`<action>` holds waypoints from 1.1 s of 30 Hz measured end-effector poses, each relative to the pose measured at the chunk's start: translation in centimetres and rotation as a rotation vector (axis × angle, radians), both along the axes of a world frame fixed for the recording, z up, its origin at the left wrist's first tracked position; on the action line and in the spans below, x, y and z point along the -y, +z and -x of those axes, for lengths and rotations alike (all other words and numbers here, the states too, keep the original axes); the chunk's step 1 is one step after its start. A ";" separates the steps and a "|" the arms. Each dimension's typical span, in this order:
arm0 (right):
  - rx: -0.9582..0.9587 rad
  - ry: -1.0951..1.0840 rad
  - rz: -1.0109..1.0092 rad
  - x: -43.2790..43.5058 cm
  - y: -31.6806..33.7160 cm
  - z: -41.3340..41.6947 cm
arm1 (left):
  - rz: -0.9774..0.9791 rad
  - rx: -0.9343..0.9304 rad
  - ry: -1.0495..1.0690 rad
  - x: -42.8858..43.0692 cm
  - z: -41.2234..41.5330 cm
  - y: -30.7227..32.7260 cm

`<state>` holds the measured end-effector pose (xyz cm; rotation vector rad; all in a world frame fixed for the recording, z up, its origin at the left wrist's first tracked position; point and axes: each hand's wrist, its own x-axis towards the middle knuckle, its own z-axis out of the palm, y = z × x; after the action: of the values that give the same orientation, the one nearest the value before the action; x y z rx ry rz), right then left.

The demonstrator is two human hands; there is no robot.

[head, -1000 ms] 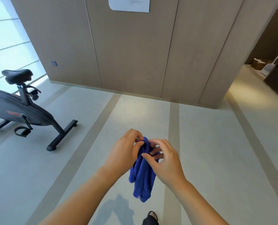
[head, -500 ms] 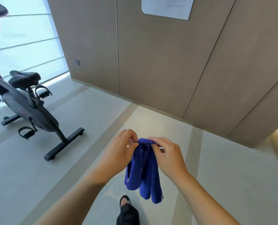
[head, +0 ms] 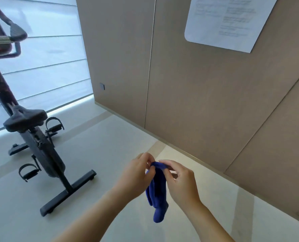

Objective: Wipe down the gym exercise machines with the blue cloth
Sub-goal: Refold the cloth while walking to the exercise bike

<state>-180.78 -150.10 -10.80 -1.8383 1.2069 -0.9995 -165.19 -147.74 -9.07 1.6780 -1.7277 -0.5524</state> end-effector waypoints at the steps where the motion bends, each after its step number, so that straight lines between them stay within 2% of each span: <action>1: 0.015 0.022 -0.009 2.1 -0.1 -1.1 | 0.007 -0.010 0.023 1.8 -1.0 0.2; 7: 0.008 0.189 -0.087 16.1 -1.4 -8.5 | 0.025 -0.150 0.198 13.4 -8.3 1.1; 16: -0.024 0.433 0.043 36.9 -0.3 -20.6 | 0.130 -0.073 0.406 29.0 -19.1 3.0; 21: -0.030 0.450 0.091 43.7 0.0 -26.8 | 0.128 -0.124 0.510 34.8 -23.4 2.8; 26: -0.040 0.533 0.012 50.2 -0.3 -32.3 | 0.153 -0.185 0.588 41.6 -28.5 2.3; 33: -0.067 0.666 -0.034 59.9 -0.7 -43.5 | 0.261 -0.211 0.554 52.2 -39.2 2.5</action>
<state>-137.24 -210.04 -11.45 -2.0475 0.5585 -0.5369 -125.99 -199.89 -6.60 1.7346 -1.0652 -0.2222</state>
